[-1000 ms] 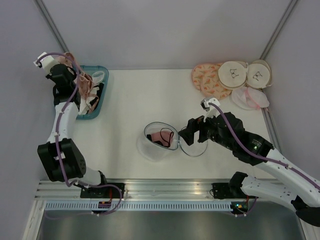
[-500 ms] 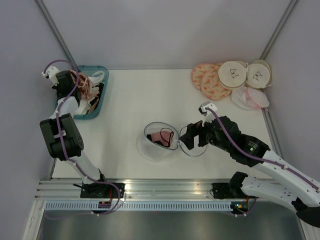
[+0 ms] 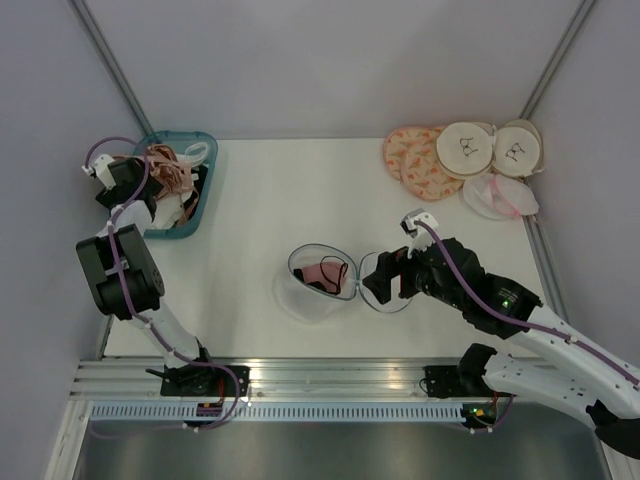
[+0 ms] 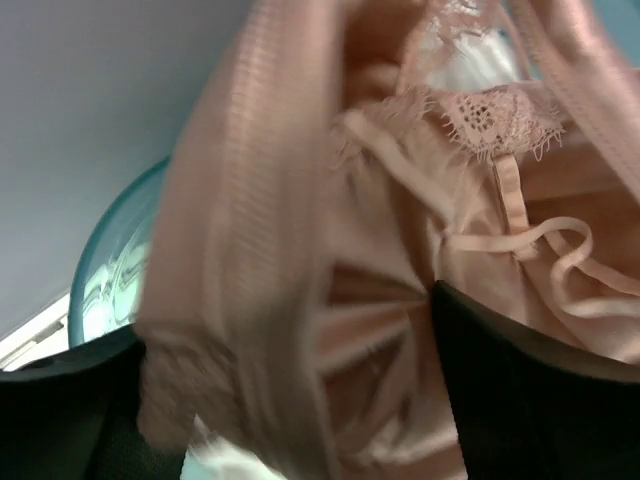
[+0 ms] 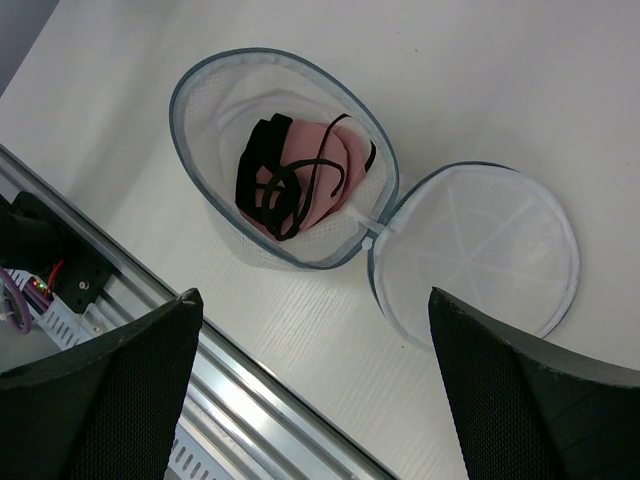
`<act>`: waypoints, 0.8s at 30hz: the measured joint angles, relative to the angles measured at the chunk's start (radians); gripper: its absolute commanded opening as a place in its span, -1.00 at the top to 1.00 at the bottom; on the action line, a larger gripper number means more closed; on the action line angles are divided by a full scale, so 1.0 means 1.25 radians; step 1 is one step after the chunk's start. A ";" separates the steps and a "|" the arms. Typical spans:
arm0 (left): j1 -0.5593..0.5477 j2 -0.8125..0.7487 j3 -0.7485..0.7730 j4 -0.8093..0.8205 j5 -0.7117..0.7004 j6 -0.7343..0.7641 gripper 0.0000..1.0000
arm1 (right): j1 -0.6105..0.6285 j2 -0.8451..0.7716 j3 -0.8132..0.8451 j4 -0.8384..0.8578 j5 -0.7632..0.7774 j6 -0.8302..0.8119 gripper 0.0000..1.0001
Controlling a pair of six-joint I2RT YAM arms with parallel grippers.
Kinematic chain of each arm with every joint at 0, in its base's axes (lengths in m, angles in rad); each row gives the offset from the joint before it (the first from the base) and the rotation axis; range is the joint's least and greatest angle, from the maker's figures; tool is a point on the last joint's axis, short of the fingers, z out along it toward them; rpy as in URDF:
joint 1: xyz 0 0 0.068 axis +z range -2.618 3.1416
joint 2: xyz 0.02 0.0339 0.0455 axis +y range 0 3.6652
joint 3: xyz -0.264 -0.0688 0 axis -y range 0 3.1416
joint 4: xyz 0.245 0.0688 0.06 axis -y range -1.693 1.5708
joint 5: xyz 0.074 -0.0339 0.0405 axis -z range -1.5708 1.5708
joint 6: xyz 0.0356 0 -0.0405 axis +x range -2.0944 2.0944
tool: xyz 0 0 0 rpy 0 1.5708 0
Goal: Unzip the laundry bag and remove the bra
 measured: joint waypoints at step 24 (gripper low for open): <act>-0.204 -0.702 -0.393 -0.158 0.282 -0.247 -0.99 | -0.001 0.012 -0.192 -0.023 0.408 0.366 -0.96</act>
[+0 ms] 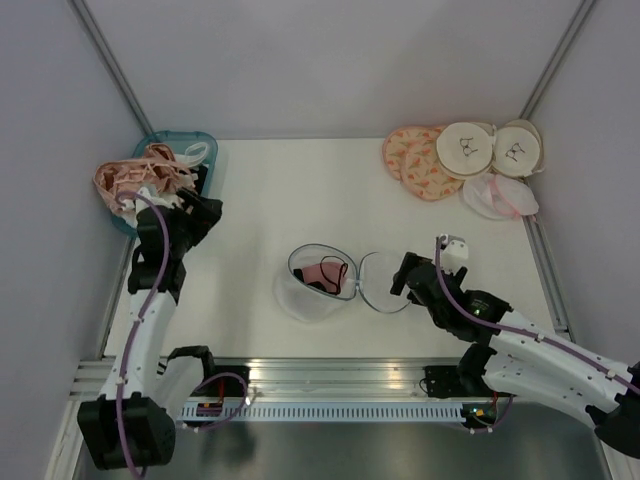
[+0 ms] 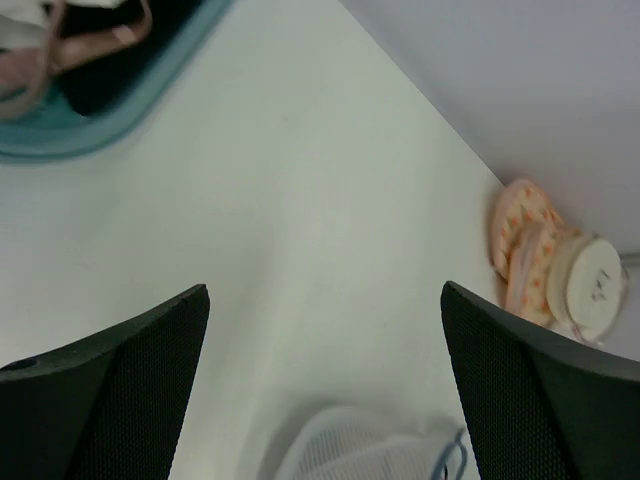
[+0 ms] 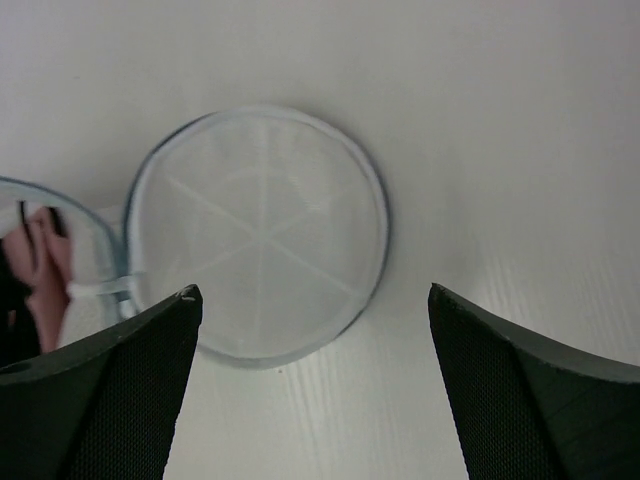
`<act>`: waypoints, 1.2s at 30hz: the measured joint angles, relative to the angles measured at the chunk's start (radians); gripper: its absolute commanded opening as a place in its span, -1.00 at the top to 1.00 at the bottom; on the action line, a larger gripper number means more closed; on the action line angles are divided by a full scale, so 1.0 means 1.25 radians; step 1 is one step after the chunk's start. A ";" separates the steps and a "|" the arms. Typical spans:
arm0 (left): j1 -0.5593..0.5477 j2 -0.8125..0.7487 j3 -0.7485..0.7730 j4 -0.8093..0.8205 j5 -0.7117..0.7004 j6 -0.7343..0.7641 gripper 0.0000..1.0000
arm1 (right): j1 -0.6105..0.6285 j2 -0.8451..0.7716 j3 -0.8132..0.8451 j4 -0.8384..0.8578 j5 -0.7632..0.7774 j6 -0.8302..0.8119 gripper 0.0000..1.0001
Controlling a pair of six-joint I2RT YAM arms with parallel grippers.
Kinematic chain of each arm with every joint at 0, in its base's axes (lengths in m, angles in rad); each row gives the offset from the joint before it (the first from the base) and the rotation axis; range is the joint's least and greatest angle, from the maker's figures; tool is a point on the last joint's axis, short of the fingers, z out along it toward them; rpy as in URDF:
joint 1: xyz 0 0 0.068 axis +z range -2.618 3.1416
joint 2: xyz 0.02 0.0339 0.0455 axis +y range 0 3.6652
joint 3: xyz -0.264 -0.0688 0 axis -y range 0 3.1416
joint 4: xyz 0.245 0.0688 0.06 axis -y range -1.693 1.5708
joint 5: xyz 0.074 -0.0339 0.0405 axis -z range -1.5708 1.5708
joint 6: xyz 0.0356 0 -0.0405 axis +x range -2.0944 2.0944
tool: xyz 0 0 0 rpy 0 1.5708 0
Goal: Unzip the laundry bag and remove the bra
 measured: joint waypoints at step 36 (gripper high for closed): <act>-0.258 -0.438 -0.200 -0.136 0.355 0.001 -0.99 | -0.029 0.050 -0.308 0.323 -0.053 0.309 -0.75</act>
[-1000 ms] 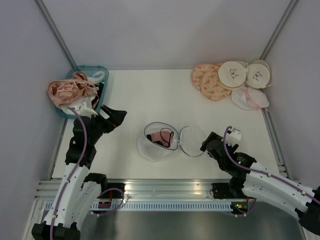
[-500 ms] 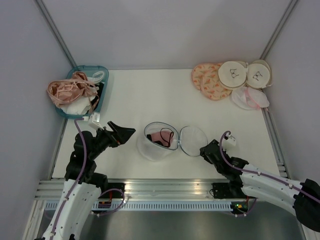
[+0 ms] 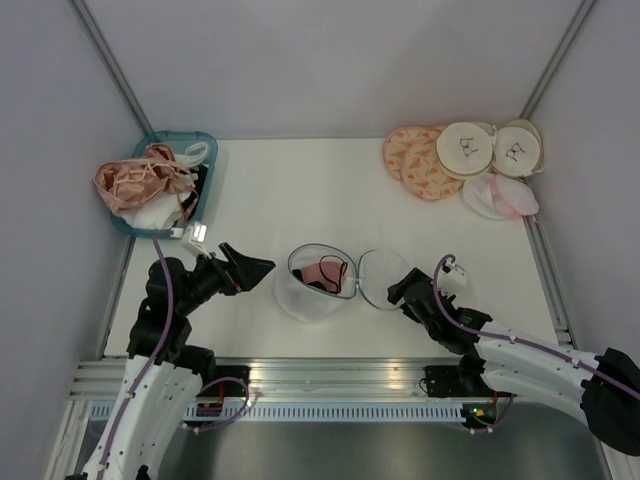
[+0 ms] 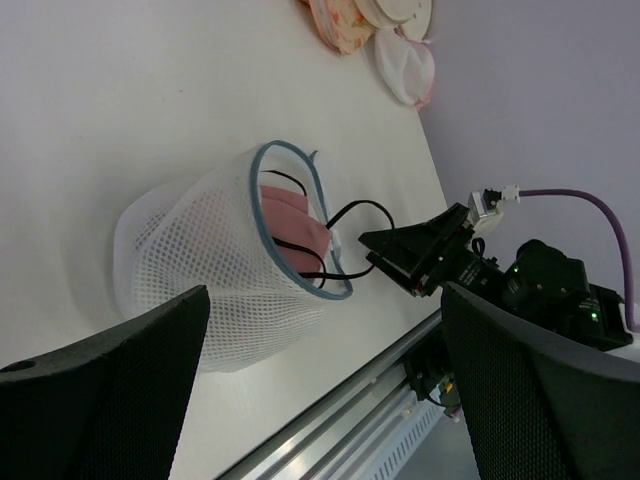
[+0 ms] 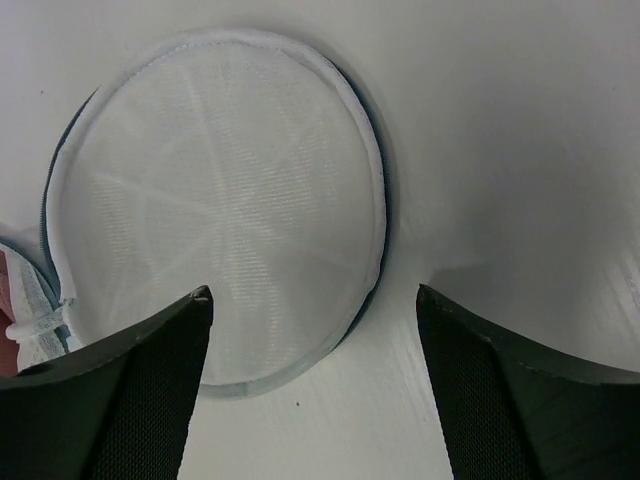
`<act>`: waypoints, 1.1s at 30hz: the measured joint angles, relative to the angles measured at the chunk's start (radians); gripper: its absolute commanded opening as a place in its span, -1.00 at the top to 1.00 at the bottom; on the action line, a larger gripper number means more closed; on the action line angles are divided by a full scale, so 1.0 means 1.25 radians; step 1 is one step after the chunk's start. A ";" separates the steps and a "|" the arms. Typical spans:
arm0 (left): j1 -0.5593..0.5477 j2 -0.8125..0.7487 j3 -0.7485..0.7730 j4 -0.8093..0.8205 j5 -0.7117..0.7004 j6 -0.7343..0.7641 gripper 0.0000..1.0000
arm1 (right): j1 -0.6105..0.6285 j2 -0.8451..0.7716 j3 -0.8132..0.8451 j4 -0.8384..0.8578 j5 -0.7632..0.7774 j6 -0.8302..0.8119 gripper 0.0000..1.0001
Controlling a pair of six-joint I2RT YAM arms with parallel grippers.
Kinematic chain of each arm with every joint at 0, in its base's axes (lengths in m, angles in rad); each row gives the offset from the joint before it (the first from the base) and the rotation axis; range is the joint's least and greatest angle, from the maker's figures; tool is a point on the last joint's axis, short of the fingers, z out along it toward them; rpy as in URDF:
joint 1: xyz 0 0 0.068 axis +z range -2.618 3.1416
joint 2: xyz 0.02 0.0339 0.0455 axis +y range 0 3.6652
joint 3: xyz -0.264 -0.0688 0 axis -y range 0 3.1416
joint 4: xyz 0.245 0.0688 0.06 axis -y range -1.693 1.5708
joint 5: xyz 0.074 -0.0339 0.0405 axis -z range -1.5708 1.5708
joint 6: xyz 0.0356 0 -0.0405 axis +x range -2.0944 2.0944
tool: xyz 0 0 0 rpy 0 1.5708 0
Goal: Unzip the laundry bag and remove the bra
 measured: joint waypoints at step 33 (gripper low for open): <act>-0.599 0.897 0.485 -0.050 -0.461 0.208 -0.86 | 0.000 -0.251 0.194 -0.367 0.101 -0.192 -0.96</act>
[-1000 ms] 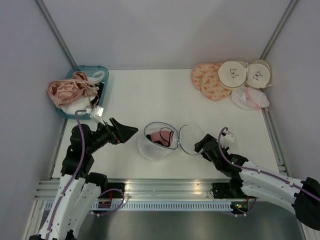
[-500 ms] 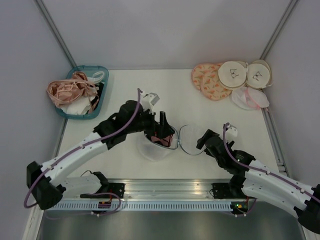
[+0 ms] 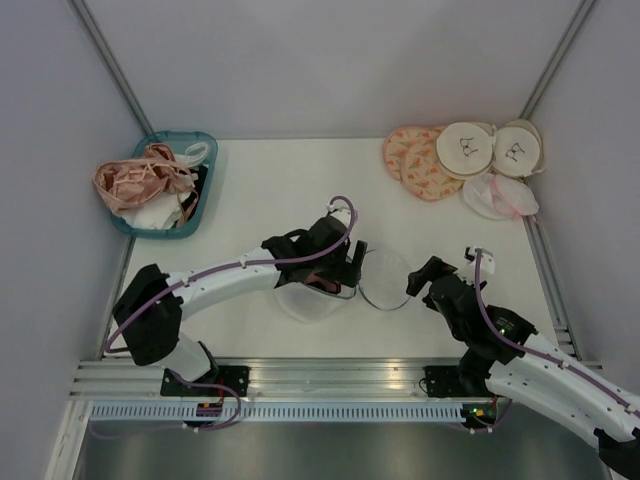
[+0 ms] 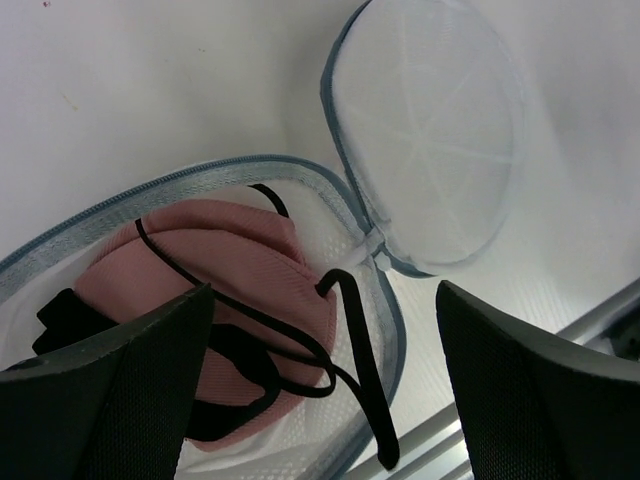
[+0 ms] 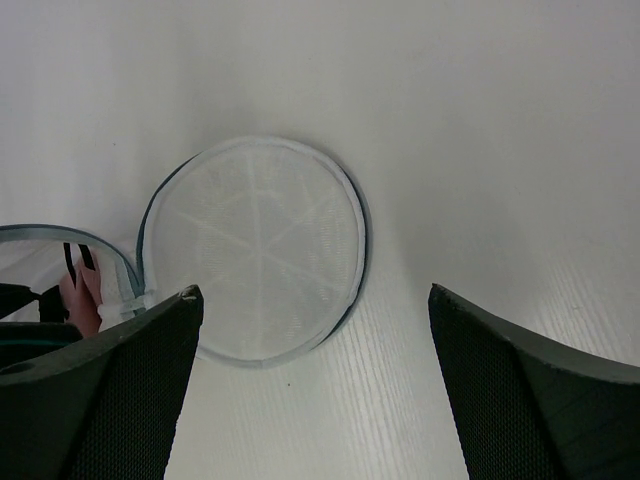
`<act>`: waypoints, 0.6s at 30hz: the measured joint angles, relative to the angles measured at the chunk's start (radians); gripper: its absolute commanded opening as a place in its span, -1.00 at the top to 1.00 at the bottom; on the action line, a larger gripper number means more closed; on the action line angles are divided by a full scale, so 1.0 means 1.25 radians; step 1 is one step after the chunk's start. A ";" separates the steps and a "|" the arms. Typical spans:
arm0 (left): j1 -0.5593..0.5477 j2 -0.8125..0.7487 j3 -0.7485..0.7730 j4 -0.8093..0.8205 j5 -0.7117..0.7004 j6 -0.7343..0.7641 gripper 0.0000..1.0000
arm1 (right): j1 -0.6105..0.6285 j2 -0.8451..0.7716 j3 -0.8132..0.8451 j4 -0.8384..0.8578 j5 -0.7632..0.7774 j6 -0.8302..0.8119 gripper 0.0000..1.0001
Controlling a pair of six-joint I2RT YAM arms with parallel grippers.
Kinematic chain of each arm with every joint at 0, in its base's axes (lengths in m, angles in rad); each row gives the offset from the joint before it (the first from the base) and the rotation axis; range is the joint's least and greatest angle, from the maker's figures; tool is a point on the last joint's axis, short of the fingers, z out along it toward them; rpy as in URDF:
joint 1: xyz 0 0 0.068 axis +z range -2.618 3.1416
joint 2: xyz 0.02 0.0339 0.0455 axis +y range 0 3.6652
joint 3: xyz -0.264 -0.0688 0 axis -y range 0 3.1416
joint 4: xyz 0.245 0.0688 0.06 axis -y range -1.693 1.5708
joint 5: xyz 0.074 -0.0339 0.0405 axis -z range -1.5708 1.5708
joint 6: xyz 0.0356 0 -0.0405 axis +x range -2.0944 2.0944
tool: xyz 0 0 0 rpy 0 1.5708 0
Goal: Unzip the laundry bag and remove the bra
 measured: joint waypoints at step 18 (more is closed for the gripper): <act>-0.008 0.095 0.002 -0.003 -0.170 -0.026 -0.36 | 0.000 -0.080 0.000 -0.054 0.013 -0.009 -0.93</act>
